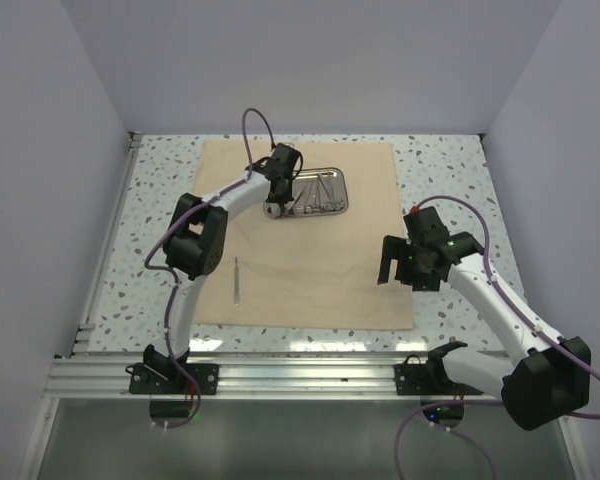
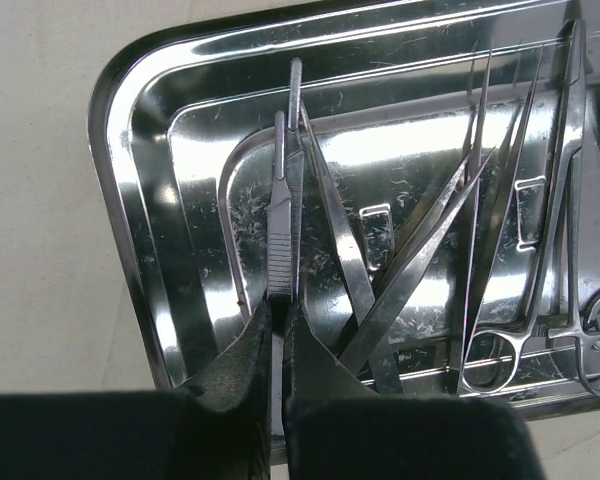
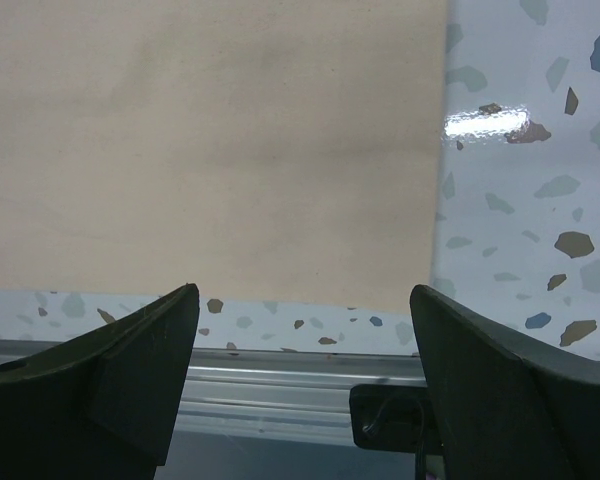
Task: Open and lay out the surgical kit
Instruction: Pick up the medical item from the container, then place the medical item in the surgical kit, then pick up the medical item from the container.
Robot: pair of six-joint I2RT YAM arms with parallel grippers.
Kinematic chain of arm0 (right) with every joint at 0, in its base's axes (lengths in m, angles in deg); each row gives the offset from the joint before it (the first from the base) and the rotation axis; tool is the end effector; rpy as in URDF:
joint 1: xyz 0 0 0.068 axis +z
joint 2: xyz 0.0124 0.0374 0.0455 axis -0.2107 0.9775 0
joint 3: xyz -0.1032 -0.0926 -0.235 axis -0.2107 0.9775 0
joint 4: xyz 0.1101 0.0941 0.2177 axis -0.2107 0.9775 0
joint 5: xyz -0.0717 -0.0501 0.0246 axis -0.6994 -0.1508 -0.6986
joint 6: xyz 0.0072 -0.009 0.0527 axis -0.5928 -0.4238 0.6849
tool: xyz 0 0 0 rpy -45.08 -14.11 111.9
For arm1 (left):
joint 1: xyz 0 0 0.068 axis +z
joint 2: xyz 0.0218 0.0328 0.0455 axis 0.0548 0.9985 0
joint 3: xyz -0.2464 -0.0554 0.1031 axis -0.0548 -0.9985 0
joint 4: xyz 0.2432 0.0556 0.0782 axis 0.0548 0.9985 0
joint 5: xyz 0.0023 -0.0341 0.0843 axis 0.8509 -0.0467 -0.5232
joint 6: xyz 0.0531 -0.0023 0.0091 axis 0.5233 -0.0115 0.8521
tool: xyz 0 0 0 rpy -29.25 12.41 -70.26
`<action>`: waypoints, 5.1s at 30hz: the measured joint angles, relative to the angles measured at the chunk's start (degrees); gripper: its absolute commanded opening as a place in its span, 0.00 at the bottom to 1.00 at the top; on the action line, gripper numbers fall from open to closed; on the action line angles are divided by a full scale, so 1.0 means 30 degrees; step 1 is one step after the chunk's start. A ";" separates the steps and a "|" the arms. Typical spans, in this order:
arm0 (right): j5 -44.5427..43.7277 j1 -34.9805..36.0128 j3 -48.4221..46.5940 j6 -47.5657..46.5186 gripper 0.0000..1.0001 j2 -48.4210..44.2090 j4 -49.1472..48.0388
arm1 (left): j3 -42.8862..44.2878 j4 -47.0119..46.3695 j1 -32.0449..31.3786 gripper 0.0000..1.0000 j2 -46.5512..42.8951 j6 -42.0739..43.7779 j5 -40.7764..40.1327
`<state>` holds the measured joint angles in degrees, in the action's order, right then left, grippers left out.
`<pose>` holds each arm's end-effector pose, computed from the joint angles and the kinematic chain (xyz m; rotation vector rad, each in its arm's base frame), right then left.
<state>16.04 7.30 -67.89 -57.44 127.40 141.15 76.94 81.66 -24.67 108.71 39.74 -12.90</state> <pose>0.1912 0.0672 0.2521 0.2452 2.7407 0.2220 0.4488 -0.2271 0.1619 -0.0216 2.4911 -0.0735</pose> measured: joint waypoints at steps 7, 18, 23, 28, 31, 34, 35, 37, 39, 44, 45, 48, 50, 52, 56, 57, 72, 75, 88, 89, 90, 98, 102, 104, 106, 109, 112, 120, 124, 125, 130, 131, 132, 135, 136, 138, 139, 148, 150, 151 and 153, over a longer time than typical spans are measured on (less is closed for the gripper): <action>-0.0007 0.0000 0.0000 0.0000 0.90 0.0000 0.0000 | 0.1989 0.1770 0.0000 0.00 0.0707 0.0073 0.0226; -0.0036 0.0000 -0.0102 0.0000 0.90 -0.0102 -0.0015 | 0.5027 0.3643 0.0000 0.00 0.0845 0.0408 0.0495; -0.0022 0.0000 -0.0211 0.0000 0.90 -0.0342 -0.0109 | 0.3381 0.3891 0.0000 0.00 -0.0044 0.0437 0.0342; 0.0036 0.0000 -0.0211 0.0000 0.90 -0.0444 -0.0313 | -0.0284 0.3891 0.0000 0.00 -0.2987 0.0313 -0.0015; 0.0087 0.0000 -0.0211 0.0000 0.90 -0.0452 -0.0466 | -0.2535 0.3803 -0.0007 0.00 -0.5355 0.0131 -0.0124; 0.0168 0.0000 -0.0197 0.0000 0.90 -0.0561 -0.0612 | -0.4758 0.3716 -0.0015 0.00 -0.7919 -0.0189 -0.0189; 0.0189 0.0000 -0.0182 0.0000 0.90 -0.0634 -0.0678 | -0.5595 0.3723 -0.0029 0.00 -0.8867 -0.0306 -0.0233; 0.0321 0.0000 -0.0109 0.0000 0.90 -0.0743 -0.0882 | -0.7264 0.3716 -0.0058 0.00 -1.0673 -0.0605 -0.0306; 0.0539 0.0000 -0.0015 0.0000 0.90 -0.0801 -0.1078 | -0.9027 0.3636 -0.0131 0.00 -1.2305 -0.0991 -0.0481; 0.1013 0.0000 0.0342 0.0007 0.90 -0.0809 -0.1545 | -1.3172 0.3927 -0.0408 0.00 -1.5074 -0.2229 -0.0758; 0.1122 0.0000 0.0401 0.0015 0.90 -0.0809 -0.1603 | -1.3988 0.3956 -0.0444 0.00 -1.5518 -0.2543 -0.0809; 0.1341 0.0000 0.0597 0.0015 0.90 -0.0809 -0.1800 | -1.5970 0.4175 -0.0743 0.00 -1.6546 -0.3366 -0.0976; 0.1537 0.0000 0.0685 0.0015 0.90 -0.0816 -0.1909 | -1.7114 0.4226 -0.0954 0.00 -1.7150 -0.3949 -0.1064; 0.1647 0.0007 0.0787 0.0015 0.90 -0.0831 -0.2004 | -1.8047 0.4182 -0.1173 0.00 -1.7646 -0.4371 -0.1122; 0.1719 0.0000 0.0998 0.0015 0.90 -0.1042 -0.2098 | -1.9154 0.3971 -0.1508 0.00 -1.7879 -0.4838 -0.1282; 0.1749 0.0000 0.1056 0.0015 0.90 -0.1122 -0.2106 | -1.9402 0.3832 -0.1552 0.01 -1.7879 -0.4903 -0.1311; 0.1807 0.0007 0.1683 0.0204 0.90 -0.2608 -0.2076 | -1.8498 0.3745 -0.1705 0.42 -1.7318 -0.4845 -0.2215; 0.1778 0.0000 0.1734 0.0321 0.90 -0.2652 -0.2062 | -1.6728 0.3752 -0.1727 0.42 -1.7078 -0.4364 -0.2499; 0.1530 0.0000 0.1770 0.0889 0.90 -0.3271 -0.1537 | -0.5370 0.3257 -0.1712 0.40 -0.7519 -0.1428 -0.2936; 0.1494 0.0000 0.1770 0.0933 0.90 -0.3315 -0.1435 | -0.4313 0.3410 -0.1676 0.40 -0.6557 -0.1246 -0.2943; 0.1450 0.0000 0.1770 0.0962 0.90 -0.3344 -0.1348 | -0.3271 0.3424 -0.1654 0.39 -0.5595 -0.1100 -0.2943; 0.0896 0.0000 0.1479 0.0947 0.90 -0.2820 -0.0648 | 0.3483 0.3781 -0.1268 0.39 0.0510 -0.0459 -0.2688; 0.0590 0.0000 0.0903 0.0794 0.90 -0.1821 -0.0423 | 0.5435 0.3861 -0.0780 0.40 0.2361 -0.0452 -0.2390; 0.0539 0.0000 0.0641 0.0729 0.90 -0.1253 -0.0393 | 0.6091 0.3825 -0.0466 0.40 0.2929 -0.0459 -0.2295; 0.0437 0.0000 0.0423 0.0605 0.90 -0.0780 -0.0350 | 0.6550 0.3774 -0.0095 0.40 0.3257 -0.0459 -0.2135; 0.0211 0.0007 0.0007 0.0401 0.90 -0.0058 -0.0342 | 0.7125 0.3657 0.0393 0.40 0.3672 -0.0423 -0.1945; 0.0058 0.0000 -0.0408 0.0226 0.90 0.0554 -0.0364 | 0.7781 0.3563 0.0743 0.41 0.4262 -0.0160 -0.1887; 0.0051 0.0000 -0.0831 0.0036 0.90 0.1763 -0.0430 | 0.8692 0.2863 0.0699 0.42 0.4932 0.0036 -0.1370; 0.0022 0.0000 -0.0831 -0.0073 0.90 0.1887 -0.0437 | 0.8684 0.2652 0.0597 0.41 0.4932 0.0015 -0.1290; 0.0015 0.0000 -0.0831 -0.0080 0.90 0.1887 -0.0437 | 0.8684 0.2594 0.0590 0.41 0.4932 0.0007 -0.1290; 0.0000 0.0000 -0.0831 -0.0160 0.90 0.2025 -0.0437 | 0.8684 0.2171 0.0495 0.41 0.4918 0.0000 -0.1348; -0.0007 0.0000 -0.0831 -0.0175 0.90 0.2055 -0.0437 | 0.8684 0.2091 0.0481 0.41 0.4918 0.0000 -0.1355; -0.0007 0.0000 -0.0831 -0.0204 0.90 0.2084 -0.0444 | 0.8684 0.2025 0.0474 0.41 0.4896 0.0000 -0.1370; -0.0007 0.0000 -0.0831 -0.0219 0.90 0.2113 -0.0444 | 0.8684 0.1960 0.0474 0.41 0.4838 0.0000 -0.1362; -0.0007 0.0000 -0.0831 -0.0219 0.90 0.2113 -0.0444 | 0.8684 0.1938 0.0474 0.41 0.4816 0.0000 -0.1355; -0.0007 0.0000 -0.0831 -0.0226 0.90 0.2113 -0.0444 | 0.8684 0.1843 0.0474 0.41 0.4809 0.0000 -0.1341; -0.0007 0.0000 -0.0831 -0.0226 0.90 0.2113 -0.0444 | 0.8684 0.1821 0.0474 0.41 0.4809 0.0000 -0.1304; -0.0066 0.0000 -0.0831 -0.0277 0.90 0.2113 -0.0444 | 0.8684 0.1712 0.0386 0.41 0.4889 0.0029 -0.0998; -0.0073 0.0000 -0.0831 -0.0299 0.90 0.2113 -0.0444 | 0.8684 0.1712 0.0335 0.41 0.4998 0.0073 -0.1020; -0.0073 0.0000 -0.0831 -0.0313 0.90 0.2113 -0.0452 | 0.8684 0.1712 0.0306 0.41 0.5071 0.0087 -0.1027; -0.0080 0.0000 -0.0831 -0.0350 0.90 0.2113 -0.0444 | 0.8918 0.1581 0.0248 0.42 0.5377 0.0219 -0.1217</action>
<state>15.80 7.30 -70.38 -58.49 133.74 139.82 103.69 86.40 -23.93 124.84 40.40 -16.55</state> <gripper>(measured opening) 0.902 0.414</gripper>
